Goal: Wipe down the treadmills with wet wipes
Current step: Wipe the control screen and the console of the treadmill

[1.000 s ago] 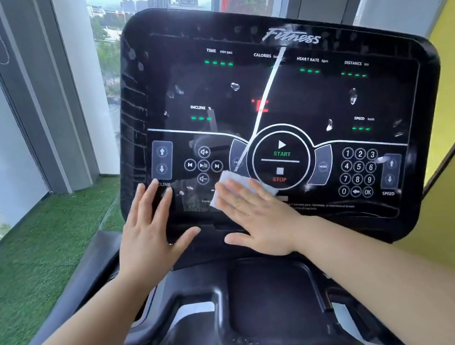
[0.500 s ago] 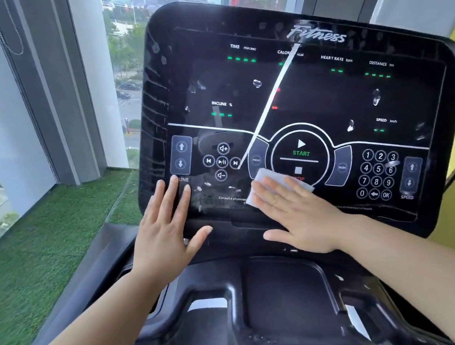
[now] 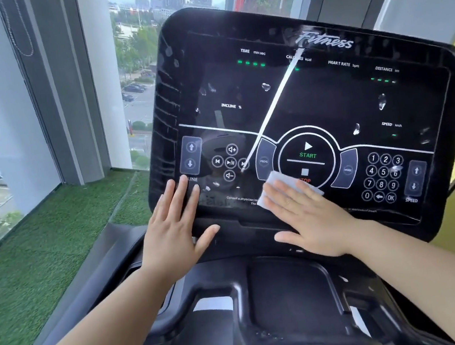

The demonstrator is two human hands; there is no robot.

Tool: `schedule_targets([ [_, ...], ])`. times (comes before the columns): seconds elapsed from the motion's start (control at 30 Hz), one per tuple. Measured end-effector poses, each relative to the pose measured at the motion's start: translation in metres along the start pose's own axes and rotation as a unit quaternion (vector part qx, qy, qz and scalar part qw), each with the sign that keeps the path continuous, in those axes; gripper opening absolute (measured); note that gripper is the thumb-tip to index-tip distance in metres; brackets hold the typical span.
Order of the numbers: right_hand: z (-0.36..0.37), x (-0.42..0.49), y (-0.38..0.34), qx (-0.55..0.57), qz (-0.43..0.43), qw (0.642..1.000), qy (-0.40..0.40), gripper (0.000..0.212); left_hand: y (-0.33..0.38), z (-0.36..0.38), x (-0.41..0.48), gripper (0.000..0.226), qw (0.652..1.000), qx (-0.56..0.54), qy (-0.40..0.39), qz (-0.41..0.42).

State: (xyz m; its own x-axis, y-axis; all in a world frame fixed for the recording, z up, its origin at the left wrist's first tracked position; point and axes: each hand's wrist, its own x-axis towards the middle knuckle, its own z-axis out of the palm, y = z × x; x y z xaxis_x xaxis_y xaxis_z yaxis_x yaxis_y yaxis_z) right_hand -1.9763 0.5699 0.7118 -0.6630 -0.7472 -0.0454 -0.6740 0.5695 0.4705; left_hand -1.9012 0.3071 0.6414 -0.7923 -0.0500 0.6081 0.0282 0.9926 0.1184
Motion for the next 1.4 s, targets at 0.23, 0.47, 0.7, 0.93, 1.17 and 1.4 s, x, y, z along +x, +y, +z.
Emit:
schedule_targets([
  [0.23,-0.032,0.036,-0.038,0.054,-0.029,0.998,0.015,0.079,-0.001,0.004,0.000,0.082,1.000,-0.011,0.009,0.003],
  [0.47,-0.023,0.028,-0.026,0.042,-0.026,0.998,0.038,0.073,-0.003,-0.001,0.000,0.081,1.000,-0.016,0.002,0.007],
  [0.7,-0.018,0.024,-0.027,0.052,0.015,0.998,0.021,0.080,-0.005,-0.008,0.000,0.080,0.999,-0.024,-0.032,0.008],
  [0.93,-0.037,0.049,-0.049,0.050,-0.003,0.998,0.038,0.079,-0.008,-0.010,0.001,0.081,0.999,-0.025,-0.042,0.014],
  [1.17,-0.014,0.015,-0.017,0.008,0.041,0.998,0.045,0.066,-0.027,-0.014,0.002,0.075,0.997,-0.078,0.008,-0.020],
  [1.4,-0.030,0.051,-0.054,0.048,-0.019,0.998,0.037,0.081,-0.043,-0.011,0.002,0.064,0.993,-0.114,-0.001,-0.007],
])
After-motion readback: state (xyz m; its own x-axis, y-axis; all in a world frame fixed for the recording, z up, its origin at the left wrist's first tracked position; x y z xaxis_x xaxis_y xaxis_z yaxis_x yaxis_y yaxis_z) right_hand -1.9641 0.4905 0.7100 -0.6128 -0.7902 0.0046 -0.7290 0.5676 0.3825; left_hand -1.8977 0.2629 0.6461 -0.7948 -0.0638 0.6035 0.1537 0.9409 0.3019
